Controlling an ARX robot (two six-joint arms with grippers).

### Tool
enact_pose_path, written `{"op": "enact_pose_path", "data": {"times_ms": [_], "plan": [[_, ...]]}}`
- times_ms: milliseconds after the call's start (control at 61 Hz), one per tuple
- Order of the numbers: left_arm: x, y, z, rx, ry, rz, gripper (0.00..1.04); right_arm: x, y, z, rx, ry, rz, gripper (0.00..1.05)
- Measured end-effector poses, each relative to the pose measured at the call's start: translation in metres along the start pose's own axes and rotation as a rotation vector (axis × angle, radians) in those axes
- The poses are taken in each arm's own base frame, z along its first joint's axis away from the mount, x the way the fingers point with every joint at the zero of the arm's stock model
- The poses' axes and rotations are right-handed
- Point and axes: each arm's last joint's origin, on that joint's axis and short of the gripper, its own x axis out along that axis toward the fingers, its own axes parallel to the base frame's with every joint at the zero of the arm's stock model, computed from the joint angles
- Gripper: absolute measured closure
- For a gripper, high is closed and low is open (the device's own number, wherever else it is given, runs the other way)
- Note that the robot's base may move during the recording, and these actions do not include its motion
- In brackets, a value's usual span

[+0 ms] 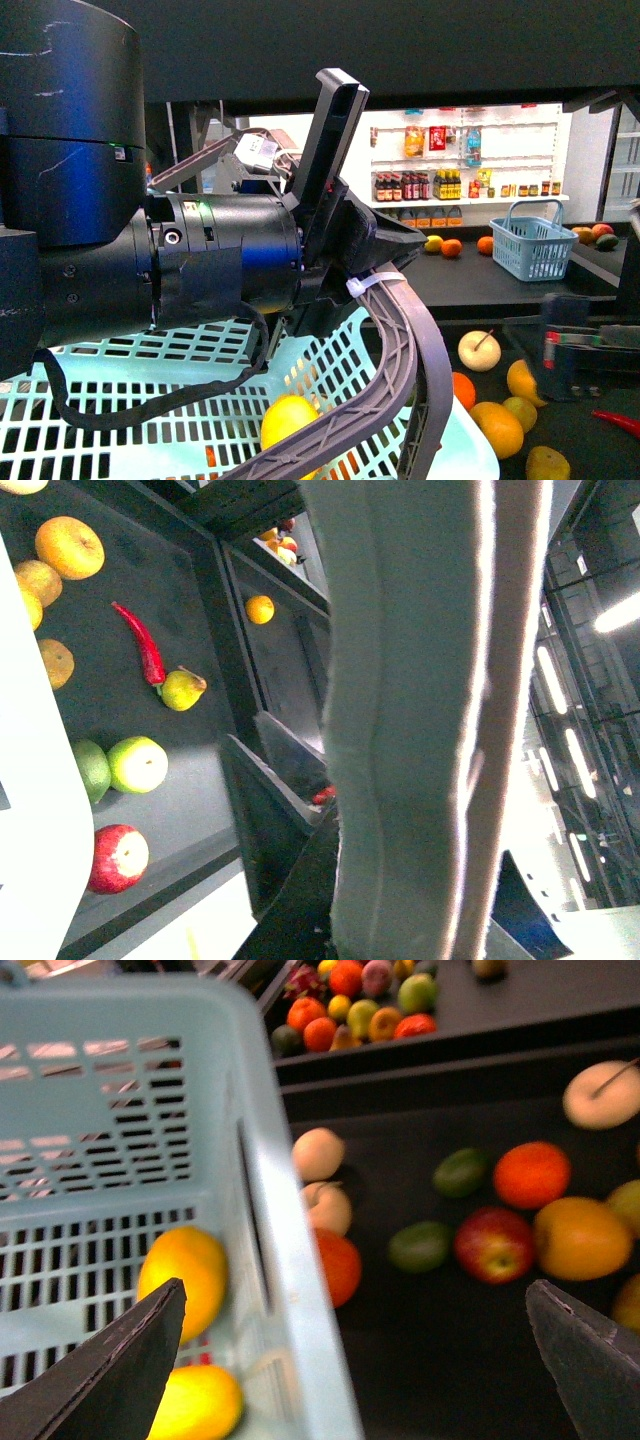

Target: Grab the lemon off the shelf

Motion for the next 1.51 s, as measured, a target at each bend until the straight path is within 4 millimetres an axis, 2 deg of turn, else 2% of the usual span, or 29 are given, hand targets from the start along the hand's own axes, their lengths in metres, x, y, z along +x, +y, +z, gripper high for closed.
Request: {"op": "enact_pose_path", "data": {"times_ms": [213,410,492,590,639,820,951,1443,1508], "plan": [[0.0,0.0,0.0,0.001,-0.003,0.002,0.98,-0.064,-0.01,0.017,-0.121,-0.011,-0.065,0.02],[0.0,0.0,0.0,-0.001,0.002,-0.001,0.98,-0.139,-0.015,0.034,-0.145,-0.113,-0.14,0.03],[0.0,0.0,0.0,0.0,0.001,0.0,0.98,-0.163,-0.012,0.033,-0.147,-0.133,-0.175,0.14],[0.0,0.0,0.0,0.001,0.0,0.0,0.98,-0.188,-0.006,0.02,-0.148,-0.126,-0.179,0.29],[0.0,0.0,0.0,0.001,-0.001,0.001,0.98,-0.201,0.002,0.012,-0.157,-0.174,-0.208,0.41],[0.0,0.0,0.0,0.003,0.003,-0.001,0.98,-0.201,0.005,-0.003,-0.165,-0.183,-0.178,0.71],[0.0,0.0,0.0,0.001,0.001,0.0,0.98,-0.199,0.004,-0.013,-0.166,-0.186,-0.178,0.99],[0.0,0.0,0.0,0.0,0.0,0.0,0.98,-0.196,0.0,-0.031,-0.165,-0.184,-0.178,0.98],[0.0,0.0,0.0,0.0,0.0,0.0,0.98,-0.195,-0.001,-0.039,-0.166,-0.189,-0.18,0.98]]}}
